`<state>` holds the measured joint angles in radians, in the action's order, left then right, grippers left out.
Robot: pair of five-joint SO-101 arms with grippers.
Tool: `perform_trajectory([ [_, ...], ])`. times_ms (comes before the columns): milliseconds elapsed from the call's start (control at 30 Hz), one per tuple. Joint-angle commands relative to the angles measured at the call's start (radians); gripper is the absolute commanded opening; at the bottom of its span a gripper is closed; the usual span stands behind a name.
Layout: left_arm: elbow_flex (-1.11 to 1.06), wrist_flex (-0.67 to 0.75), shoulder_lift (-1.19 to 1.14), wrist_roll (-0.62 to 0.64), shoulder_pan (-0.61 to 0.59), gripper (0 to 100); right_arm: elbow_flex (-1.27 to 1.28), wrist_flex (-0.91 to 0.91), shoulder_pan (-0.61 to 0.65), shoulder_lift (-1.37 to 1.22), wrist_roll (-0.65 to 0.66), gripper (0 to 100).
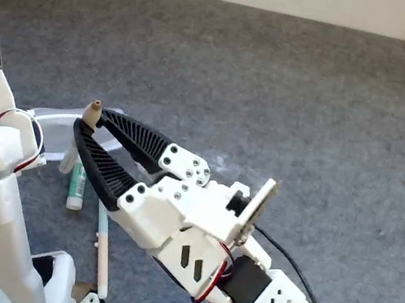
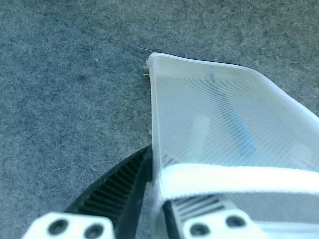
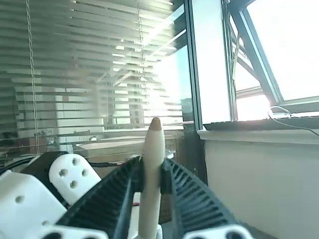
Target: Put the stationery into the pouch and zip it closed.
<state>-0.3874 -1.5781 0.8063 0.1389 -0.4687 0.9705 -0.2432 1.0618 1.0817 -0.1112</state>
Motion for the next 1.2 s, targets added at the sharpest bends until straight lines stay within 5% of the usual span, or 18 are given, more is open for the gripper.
perform_trajectory([
  [0, 0.013, 0.025, -0.002, 0.005, -0.007, 1, -0.073, -0.056, 0.004, 0.021, 0.015, 1.2],
  [400, 0.013, 0.025, -0.002, 0.005, -0.005, 1, -0.073, -0.298, -0.018, -0.139, 0.193, 1.2],
  [700, 0.013, 0.025, -0.002, 0.005, -0.01, 1, -0.067, -0.472, -0.05, -0.395, 0.203, 1.2],
  [1167, 0.012, 0.023, -0.002, 0.005, -0.01, 1, -0.041, -0.476, -0.045, -0.513, 0.203, 1.8],
])
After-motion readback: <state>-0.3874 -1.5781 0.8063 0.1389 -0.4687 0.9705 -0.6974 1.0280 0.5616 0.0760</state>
